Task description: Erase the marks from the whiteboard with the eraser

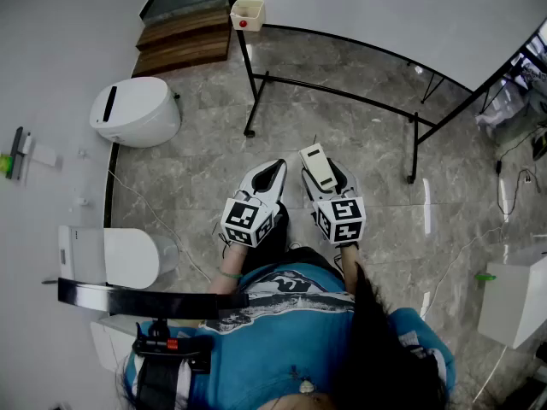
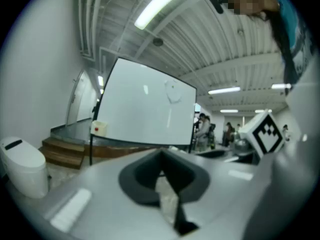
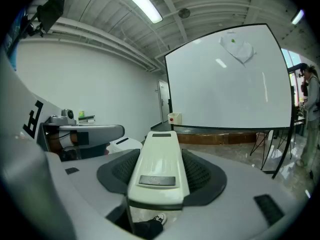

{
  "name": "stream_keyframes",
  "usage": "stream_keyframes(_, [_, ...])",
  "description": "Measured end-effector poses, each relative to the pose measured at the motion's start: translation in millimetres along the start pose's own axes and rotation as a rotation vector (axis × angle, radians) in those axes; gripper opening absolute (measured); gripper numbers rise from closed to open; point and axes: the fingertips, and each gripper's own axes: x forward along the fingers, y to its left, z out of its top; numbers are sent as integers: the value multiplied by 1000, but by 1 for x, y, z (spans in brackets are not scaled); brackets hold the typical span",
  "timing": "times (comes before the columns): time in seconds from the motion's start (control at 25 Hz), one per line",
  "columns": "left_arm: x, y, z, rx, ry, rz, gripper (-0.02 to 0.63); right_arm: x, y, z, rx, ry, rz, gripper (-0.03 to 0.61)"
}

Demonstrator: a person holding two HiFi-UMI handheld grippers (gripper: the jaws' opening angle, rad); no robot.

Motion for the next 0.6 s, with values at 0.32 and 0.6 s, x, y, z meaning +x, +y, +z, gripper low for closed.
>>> stream_keyframes(0.32, [54,67,10,-24,-9,-18,3,63,-30,20,11,11,-49,264])
stream_keyframes(0.6, [119,140,38,-25,-11,-74,3,148,-53,63,18,9,-77,264])
